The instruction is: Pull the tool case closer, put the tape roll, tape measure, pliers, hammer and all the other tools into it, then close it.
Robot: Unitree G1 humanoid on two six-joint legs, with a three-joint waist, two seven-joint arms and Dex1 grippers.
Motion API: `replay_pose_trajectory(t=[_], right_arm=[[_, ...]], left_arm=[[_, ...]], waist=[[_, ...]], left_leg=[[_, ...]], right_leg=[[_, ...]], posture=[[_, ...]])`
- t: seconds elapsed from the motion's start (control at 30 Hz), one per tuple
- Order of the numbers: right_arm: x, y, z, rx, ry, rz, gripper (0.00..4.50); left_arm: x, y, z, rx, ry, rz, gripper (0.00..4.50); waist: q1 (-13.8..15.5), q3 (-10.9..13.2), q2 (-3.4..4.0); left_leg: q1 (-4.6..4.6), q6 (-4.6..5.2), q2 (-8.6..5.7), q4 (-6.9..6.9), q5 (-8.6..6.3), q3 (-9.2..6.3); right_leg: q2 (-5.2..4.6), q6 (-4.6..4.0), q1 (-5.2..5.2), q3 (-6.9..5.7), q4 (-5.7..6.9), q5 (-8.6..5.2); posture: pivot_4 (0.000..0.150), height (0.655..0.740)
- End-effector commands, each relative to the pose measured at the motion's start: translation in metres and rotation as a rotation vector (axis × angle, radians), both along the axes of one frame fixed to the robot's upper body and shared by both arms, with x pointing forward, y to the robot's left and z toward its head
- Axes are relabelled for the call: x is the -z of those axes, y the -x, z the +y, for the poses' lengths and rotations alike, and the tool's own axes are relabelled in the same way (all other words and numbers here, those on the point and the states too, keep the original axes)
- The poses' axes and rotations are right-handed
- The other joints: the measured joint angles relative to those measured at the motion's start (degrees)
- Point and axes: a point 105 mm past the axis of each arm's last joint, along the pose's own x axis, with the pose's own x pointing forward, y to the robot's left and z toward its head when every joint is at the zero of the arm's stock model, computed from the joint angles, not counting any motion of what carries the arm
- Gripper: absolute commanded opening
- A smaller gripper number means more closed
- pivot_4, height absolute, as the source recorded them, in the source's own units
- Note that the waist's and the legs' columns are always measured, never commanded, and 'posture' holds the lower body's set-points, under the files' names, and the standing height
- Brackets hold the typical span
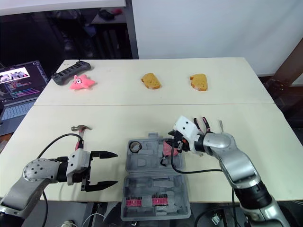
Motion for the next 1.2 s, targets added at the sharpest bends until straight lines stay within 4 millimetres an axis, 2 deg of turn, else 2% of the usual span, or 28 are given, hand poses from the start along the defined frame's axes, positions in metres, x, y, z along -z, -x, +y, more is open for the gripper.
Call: replay_pose_trajectory(t=[0.03,0.13,0.2,0.4,0.57,0.67,0.9,1.1,1.2], right_arm=[[-0.001,0.000,0.006,0.008,-0.002,-0.069,1.64],[0.005,-0.003,0.007,0.019,-0.001,-0.054,1.64],[0.017,-0.005,0.004,0.035,0.043,-0.017,1.64],[0.057,0.002,-0.006,0.110,0.144,0.189,1.64],[0.081,0.007,-0.019,0.229,0.185,0.363,1.64],[0.087,0.009,-0.020,0.261,0.190,0.414,1.64],[0.097,0.017,-0.017,0.292,0.215,0.496,1.64],[0.110,0.026,-0.025,0.338,0.300,0.575,1.64],[0.116,0.028,-0.026,0.332,0.385,0.571,1.64]], left_arm=[[-0.007,0.000,-0.004,0.013,0.006,-0.035,4.50],[-0.008,-0.002,-0.004,0.013,0.006,-0.036,4.50],[-0.008,-0.003,-0.004,0.013,0.007,-0.038,4.50],[-0.009,-0.003,-0.004,0.008,0.008,-0.041,4.50],[-0.009,-0.002,-0.004,0.000,0.005,-0.043,4.50],[-0.010,-0.002,-0.003,-0.004,0.004,-0.045,4.50],[-0.013,-0.004,-0.003,-0.009,0.002,-0.050,4.50],[-0.015,-0.005,-0.002,-0.011,0.000,-0.052,4.50],[-0.015,-0.005,-0.002,-0.011,-0.002,-0.051,4.50]], waist=[[-0.1,0.0,0.00],[-0.3,0.0,0.00],[-0.2,0.0,0.00],[-0.1,0.0,-0.04],[0.1,-0.2,-0.26],[0.2,-0.5,-0.48],[0.3,-1.4,-0.74],[1.1,-2.1,-0.73],[1.4,-2.3,-0.95]], left_leg=[[0.00,0.00,-0.01,0.00,0.00,0.00],[0.03,0.00,0.01,0.00,0.00,0.03],[0.04,0.00,0.02,0.00,0.00,0.01],[0.09,0.00,0.01,0.02,0.00,0.00],[0.66,0.08,0.03,-0.06,-0.05,-0.09],[1.03,0.19,0.07,-0.10,-0.13,-0.14],[1.05,0.21,0.06,-0.10,-0.15,-0.21],[1.12,0.26,0.06,-0.11,-0.19,-0.25],[1.27,0.29,0.07,-0.11,-0.21,-0.28]], right_leg=[[0.00,0.00,0.01,0.00,0.00,0.00],[0.03,-0.03,0.01,0.01,0.00,0.02],[0.06,-0.03,0.02,0.00,0.00,0.02],[0.05,-0.03,0.11,0.01,0.00,0.02],[0.06,-0.04,0.79,-0.08,-0.22,0.00],[0.06,-0.02,1.23,-0.12,-0.35,-0.03],[0.02,0.02,1.30,-0.17,-0.39,-0.06],[0.02,0.02,1.35,-0.22,-0.46,-0.10],[0.00,-0.12,1.39,-0.26,-0.50,-0.22]], posture=[[0.150,0.7400],[0.150,0.7400],[0.150,0.7400],[0.150,0.7400],[0.150,0.7400],[0.150,0.7400],[0.150,0.7400],[0.150,0.7400],[0.150,0.7400]])
